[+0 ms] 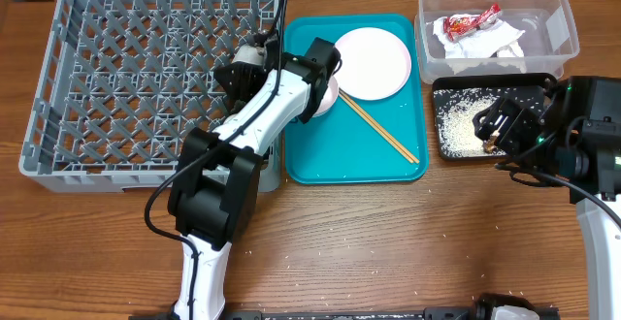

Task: Sort waste into correct bins and load items into the dishwasher
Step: 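Release the bowl and move the left gripper to the pink-tinted bowl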

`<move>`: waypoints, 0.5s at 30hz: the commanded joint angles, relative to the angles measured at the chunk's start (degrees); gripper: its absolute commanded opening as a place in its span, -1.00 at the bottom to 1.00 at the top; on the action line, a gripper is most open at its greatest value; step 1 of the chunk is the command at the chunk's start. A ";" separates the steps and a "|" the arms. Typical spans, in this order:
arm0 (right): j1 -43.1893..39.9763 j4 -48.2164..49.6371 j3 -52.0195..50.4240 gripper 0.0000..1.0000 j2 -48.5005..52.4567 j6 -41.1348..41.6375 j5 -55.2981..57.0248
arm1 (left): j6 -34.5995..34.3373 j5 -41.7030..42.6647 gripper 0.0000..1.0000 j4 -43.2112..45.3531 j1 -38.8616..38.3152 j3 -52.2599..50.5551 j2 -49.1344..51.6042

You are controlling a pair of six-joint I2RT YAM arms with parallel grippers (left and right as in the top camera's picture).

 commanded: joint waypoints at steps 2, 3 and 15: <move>-0.20 0.13 1.05 1.00 -0.15 -0.20 0.44 | 0.15 8.31 0.47 -0.02 -0.55 0.02 -7.08; -0.20 0.13 1.05 1.00 -0.15 -0.20 0.44 | 0.50 10.64 0.50 0.09 -0.55 0.02 -8.37; -0.22 0.13 1.05 1.00 -0.15 -0.20 0.44 | 12.87 57.79 0.50 3.58 -0.55 0.02 -20.48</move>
